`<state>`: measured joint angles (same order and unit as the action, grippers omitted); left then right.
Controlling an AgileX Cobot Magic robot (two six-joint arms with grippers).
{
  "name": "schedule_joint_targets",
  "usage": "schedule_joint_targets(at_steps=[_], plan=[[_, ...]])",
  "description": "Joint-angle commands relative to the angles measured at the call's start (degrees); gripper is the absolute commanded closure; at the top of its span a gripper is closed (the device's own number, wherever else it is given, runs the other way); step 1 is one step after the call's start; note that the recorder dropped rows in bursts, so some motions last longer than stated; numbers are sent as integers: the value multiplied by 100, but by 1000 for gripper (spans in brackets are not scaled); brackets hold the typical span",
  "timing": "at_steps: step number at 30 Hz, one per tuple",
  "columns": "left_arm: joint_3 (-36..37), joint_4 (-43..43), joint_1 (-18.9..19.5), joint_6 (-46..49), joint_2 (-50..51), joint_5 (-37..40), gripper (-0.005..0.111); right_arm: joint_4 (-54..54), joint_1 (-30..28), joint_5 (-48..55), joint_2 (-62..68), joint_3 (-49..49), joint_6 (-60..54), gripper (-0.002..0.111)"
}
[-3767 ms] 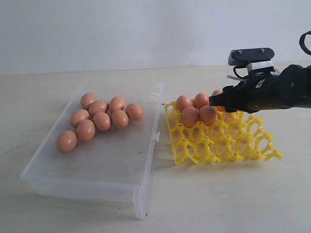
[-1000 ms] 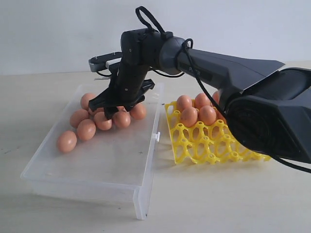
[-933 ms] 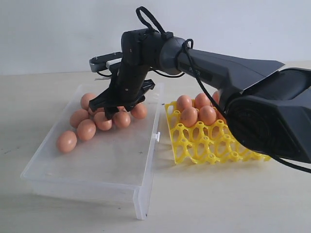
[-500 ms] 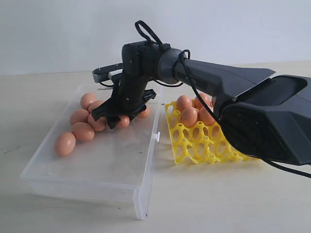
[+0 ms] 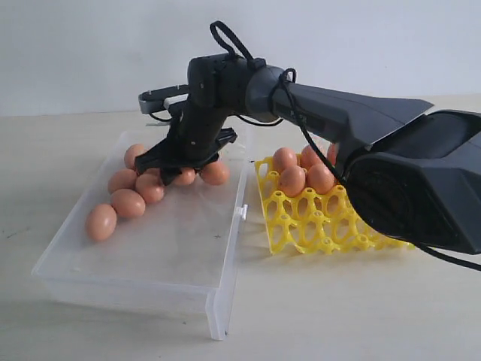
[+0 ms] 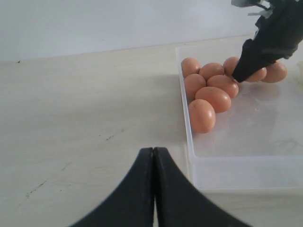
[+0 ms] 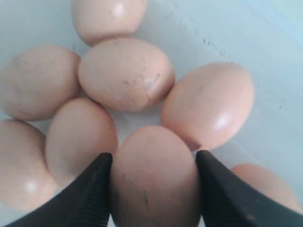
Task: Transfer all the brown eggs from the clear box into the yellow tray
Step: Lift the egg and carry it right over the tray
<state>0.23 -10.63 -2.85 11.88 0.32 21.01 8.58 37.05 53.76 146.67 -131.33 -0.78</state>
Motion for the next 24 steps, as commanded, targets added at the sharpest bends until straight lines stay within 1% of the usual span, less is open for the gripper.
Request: schedule_joint_targets(at_steps=[1, 4, 7, 11, 14, 16, 20, 21, 22, 23, 24], plan=[[-23, -6, 6, -9, -32, -56, 107, -121, 167, -588, -569, 195, -69, 108], [-23, -6, 6, -9, -32, -56, 107, -309, 363, -995, -1018, 729, -69, 108], [-23, -6, 6, -9, -32, -56, 107, -361, 530, -1595, -1603, 1698, -69, 108], [-23, -6, 6, -9, -32, -56, 107, -218, 691, -3081, -2538, 3445, -69, 108], [-23, -6, 6, -9, -32, -56, 107, -72, 677, -4305, -3342, 4876, -69, 108], [-23, -6, 6, -9, -32, -56, 107, 77, 575, -5027, -3888, 5844, -285, 108], [-23, -6, 6, -9, -32, -56, 107, 411, 82, -6101, -5045, 7402, -633, 108], [-23, -6, 6, -9, -32, -56, 107, 478, -277, -6317, -5473, 7970, -666, 108], [-23, -6, 6, -9, -32, -56, 107, 478, -499, -6384, -5666, 8227, -666, 108], [-23, -6, 6, -9, -32, -56, 107, 424, -916, -6390, -5902, 8569, -666, 108], [-23, -6, 6, -9, -32, -56, 107, 405, -1143, -6323, -5961, 8689, -666, 108]])
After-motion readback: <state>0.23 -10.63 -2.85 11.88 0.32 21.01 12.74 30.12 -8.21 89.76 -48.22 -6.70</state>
